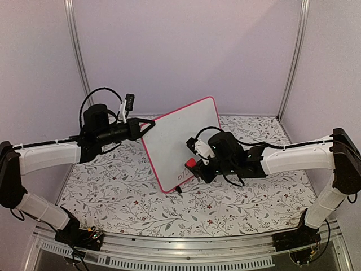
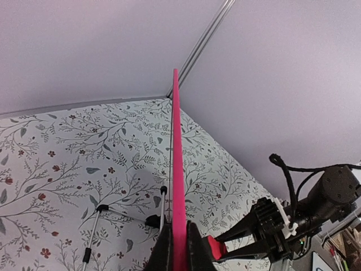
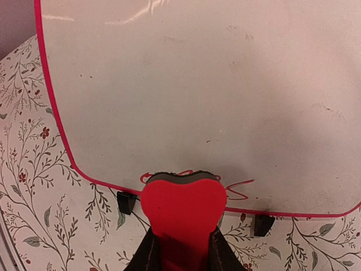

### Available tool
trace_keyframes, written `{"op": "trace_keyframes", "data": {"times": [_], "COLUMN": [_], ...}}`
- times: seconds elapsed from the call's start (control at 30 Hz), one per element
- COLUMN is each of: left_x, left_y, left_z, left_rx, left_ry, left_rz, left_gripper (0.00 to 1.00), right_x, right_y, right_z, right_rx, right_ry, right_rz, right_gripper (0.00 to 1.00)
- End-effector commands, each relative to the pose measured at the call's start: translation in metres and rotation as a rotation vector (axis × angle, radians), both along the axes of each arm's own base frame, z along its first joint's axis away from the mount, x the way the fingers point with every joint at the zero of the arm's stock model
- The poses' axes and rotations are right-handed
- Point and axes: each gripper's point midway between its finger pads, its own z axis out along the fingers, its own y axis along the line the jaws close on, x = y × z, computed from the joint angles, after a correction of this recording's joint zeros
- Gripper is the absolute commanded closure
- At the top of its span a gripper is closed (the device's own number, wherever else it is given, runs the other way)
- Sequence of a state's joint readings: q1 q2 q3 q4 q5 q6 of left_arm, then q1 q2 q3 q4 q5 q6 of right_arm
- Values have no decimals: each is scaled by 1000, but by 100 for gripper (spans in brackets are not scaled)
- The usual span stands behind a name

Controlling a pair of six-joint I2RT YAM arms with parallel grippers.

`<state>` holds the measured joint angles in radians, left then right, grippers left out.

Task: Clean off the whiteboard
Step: Erase the whiteboard at the center of the board.

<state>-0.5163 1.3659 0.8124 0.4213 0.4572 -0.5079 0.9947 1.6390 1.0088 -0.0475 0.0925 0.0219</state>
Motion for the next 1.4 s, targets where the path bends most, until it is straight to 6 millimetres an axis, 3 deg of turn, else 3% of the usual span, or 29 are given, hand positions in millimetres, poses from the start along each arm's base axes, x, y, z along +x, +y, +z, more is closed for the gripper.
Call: {"op": "trace_keyframes", "data": {"times": [0.0,0.23,0.5,0.9,1.17,1.37], "left_x": [-1,0,-2,-2,-1,0], "left_y": [0,0,-2,-4,-4,-5], "left_z": [33,19,15,13,11,10], "left_rx": [-61,-51,-53,-53,-49,-48], "left_ry": [-135,-109,-100,-88,-79,-75], "left_rz": [14,14,-1,-12,-13,-12], "left_gripper": [100,100,100,100,100,100], "right_x": [-1,-12,-3,4,-6,-9], "right_y": [11,29,39,40,31,28], "right_z": [6,-13,-40,-60,-88,-91], "right_rx": [-2,-81,-112,-164,-201,-199], "right_ry": [-11,-78,-104,-115,-64,-49], "right_rz": [8,-5,-47,-66,-47,-45], "right_gripper": [77,77,77,77,77,77]}}
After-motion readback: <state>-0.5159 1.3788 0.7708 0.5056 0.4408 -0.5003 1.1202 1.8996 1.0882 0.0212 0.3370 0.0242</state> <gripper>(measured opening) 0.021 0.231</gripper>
